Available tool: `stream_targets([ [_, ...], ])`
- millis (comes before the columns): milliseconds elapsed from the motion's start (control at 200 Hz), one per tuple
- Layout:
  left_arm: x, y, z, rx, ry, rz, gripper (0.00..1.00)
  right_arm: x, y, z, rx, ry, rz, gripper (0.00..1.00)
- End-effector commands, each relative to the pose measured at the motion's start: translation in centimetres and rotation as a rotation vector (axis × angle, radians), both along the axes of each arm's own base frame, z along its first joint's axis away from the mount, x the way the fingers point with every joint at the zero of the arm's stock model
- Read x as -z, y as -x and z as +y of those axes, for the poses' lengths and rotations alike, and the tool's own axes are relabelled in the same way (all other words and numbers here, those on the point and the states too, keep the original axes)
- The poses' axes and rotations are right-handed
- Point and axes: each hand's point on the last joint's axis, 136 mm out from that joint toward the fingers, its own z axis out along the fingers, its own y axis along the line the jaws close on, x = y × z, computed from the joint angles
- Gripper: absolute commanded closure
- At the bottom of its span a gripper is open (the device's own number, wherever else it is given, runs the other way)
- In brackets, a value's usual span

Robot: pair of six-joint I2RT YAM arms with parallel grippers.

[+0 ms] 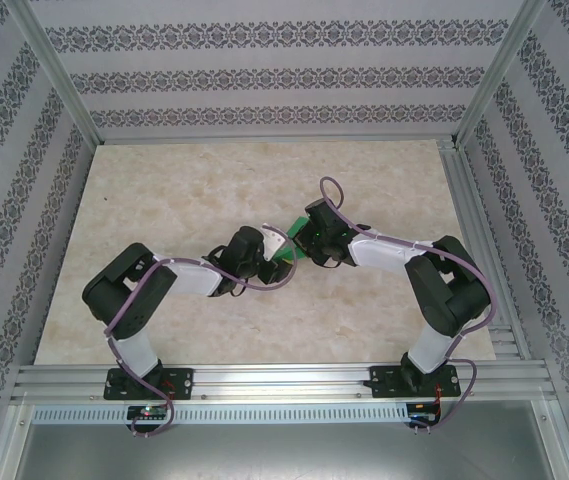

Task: Fold a paper plane with a square sheet of paper (pick it up from the middle)
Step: Fourth fold the wing at the center of the table.

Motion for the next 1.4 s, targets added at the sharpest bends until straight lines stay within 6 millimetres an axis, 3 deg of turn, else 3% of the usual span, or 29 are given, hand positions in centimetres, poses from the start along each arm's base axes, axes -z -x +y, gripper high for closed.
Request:
stream_targets([
  [0, -0.8, -0.5, -1.3, 0.064, 0.005, -0.11, 0.39, 0.1, -0.1, 0.4, 0.013, -0.048, 0.011, 0.96],
  [245, -0.3, -0.7, -1.6, 0.077, 0.001, -0.121, 0.52, 0.1, -0.2, 0.6, 0.01, -0.083, 0.016, 0.95],
  [430, -0.4, -1.0, -1.3, 0.05, 0.002, -0.139, 0.68, 0.2, -0.2, 0.4, 0.017, -0.099, 0.021, 0.91],
  [639, 0.1, -0.8, -1.0, 0.04, -0.005, -0.124, 0.87, -0.9, -0.8, -0.6, 0.018, -0.138, -0.015, 0.72],
  [804, 0.0, -0.5, -1.2, 0.038, 0.025, -0.092, 0.91, -2.9, -1.5, -1.9, -0.033, -0.154, -0.121, 0.57],
  [1104, -0.7, 0.0, -1.2, -0.079, 0.174, 0.134, 0.93, -2.3, -0.9, -2.1, -0.156, -0.181, -0.218, 0.59],
  [1394, -1.5, -0.2, -0.7, -0.188, 0.335, 0.301, 0.93, -0.8, -0.7, -0.9, -0.24, -0.181, -0.205, 0.7],
])
